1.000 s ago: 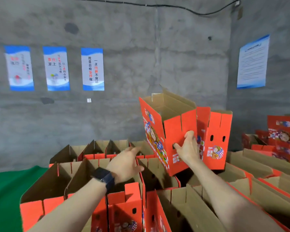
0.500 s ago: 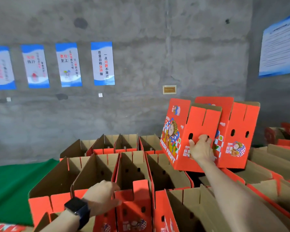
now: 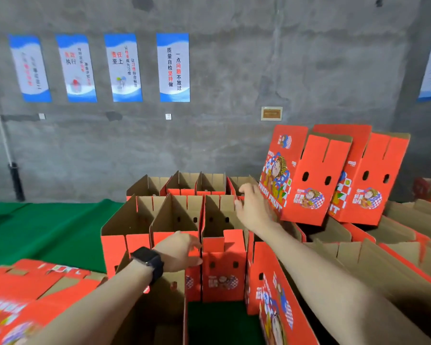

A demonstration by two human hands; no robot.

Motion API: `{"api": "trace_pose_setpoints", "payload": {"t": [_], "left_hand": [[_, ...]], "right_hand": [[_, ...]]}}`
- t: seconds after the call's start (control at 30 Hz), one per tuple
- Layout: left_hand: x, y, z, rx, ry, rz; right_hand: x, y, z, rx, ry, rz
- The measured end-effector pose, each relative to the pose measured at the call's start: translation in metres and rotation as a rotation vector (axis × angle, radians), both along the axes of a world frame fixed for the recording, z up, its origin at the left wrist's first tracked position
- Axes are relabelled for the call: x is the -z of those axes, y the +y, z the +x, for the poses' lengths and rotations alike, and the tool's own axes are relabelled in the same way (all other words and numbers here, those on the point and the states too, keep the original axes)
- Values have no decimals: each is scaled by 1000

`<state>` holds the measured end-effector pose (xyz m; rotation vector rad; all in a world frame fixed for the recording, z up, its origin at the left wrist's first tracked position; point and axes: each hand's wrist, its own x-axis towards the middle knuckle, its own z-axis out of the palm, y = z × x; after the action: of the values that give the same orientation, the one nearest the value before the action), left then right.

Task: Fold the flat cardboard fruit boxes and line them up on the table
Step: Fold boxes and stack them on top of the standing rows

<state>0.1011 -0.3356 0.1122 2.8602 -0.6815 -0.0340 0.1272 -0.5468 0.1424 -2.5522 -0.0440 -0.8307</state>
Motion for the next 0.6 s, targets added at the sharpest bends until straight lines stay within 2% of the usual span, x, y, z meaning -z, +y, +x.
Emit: {"api": "trace_pose_setpoints", "payload": {"t": [0.1,0.2,0.33,0.43,0.5,0.6], "left_hand": [[-4,13,-20,15,-46,-20],[-1,33,-40,5,-72,-26],[12,72,-58,-117,-139,9],[20,101,-68,-281,-215,68],[27,116,-75,-342,-69,17],[37,123,-92,-213,226,-154]], "right_hand": [[18,66,-31,-167,99,-34],[34,115,-61,-236,251,-74],[48,141,-85,-173,490,-199],[58,149,-98,-83,558,-188],[65,149,-104,-27,659,-184],[67,145,-111,-81,803,-189]]}}
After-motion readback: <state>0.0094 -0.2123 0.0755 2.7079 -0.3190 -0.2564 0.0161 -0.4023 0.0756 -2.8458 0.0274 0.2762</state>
